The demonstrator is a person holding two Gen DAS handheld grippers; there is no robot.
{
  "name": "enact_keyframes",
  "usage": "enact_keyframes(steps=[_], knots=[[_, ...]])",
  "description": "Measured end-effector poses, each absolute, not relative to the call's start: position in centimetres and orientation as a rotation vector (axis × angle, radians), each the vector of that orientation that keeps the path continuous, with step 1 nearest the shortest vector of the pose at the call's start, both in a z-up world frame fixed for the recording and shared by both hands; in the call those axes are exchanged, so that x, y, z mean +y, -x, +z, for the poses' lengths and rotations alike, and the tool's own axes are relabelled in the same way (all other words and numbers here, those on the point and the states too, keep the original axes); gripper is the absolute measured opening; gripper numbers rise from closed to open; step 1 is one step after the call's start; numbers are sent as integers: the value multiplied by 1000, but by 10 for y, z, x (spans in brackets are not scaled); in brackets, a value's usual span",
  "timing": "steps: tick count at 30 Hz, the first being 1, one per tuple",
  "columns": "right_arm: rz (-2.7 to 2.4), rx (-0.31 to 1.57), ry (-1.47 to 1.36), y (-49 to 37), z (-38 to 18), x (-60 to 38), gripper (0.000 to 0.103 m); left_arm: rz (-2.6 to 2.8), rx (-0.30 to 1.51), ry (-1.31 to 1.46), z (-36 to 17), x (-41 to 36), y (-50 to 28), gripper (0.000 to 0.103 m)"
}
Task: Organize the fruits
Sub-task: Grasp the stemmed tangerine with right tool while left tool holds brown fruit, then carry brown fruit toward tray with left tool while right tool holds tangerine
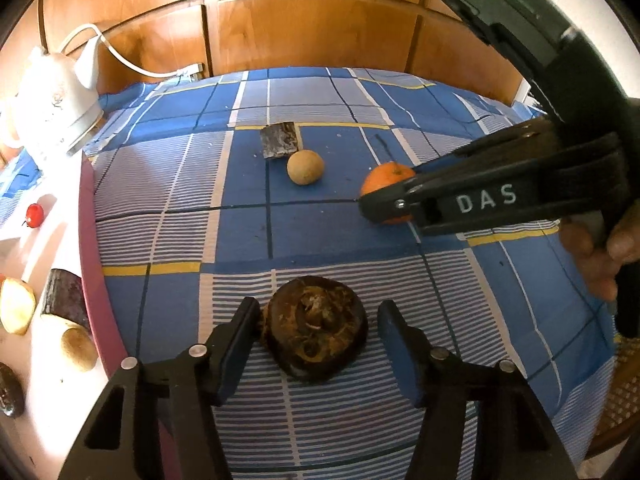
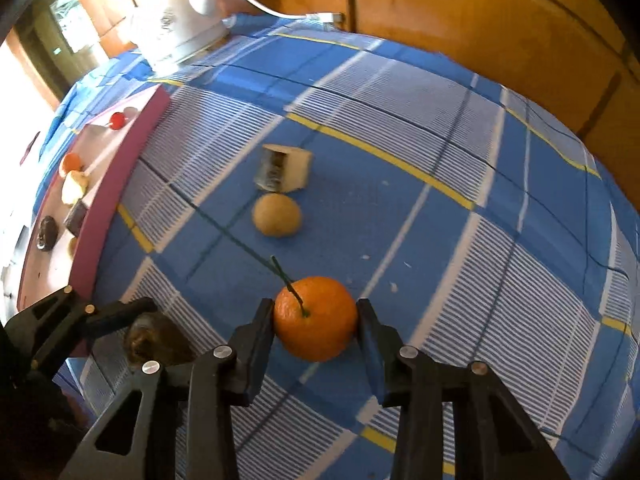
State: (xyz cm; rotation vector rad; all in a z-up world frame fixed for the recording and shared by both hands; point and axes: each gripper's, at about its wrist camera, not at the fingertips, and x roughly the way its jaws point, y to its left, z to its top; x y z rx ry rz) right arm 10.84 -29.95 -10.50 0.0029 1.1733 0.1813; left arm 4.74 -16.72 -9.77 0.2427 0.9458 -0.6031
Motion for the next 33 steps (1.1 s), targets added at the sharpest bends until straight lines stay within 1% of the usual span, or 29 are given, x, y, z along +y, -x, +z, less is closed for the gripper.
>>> enact_keyframes(steps=[4, 13, 18, 22, 33], knots=[[185, 1170, -20, -108, -107, -304, 41, -594, 939, -244, -98, -166, -48, 56], [178, 1148, -56, -104, -106, -309, 41, -583, 933, -244, -99, -166, -46, 56], [168, 1146, -35, -105, -106, -307, 41, -584, 927, -252, -99, -166, -45, 56], [167, 1148, -33, -106, -107, -306, 41, -581, 924, -255, -99, -166, -45, 54], [173, 1143, -42, -107, -110, -306, 41, -571, 913, -263, -99, -166, -43, 54]])
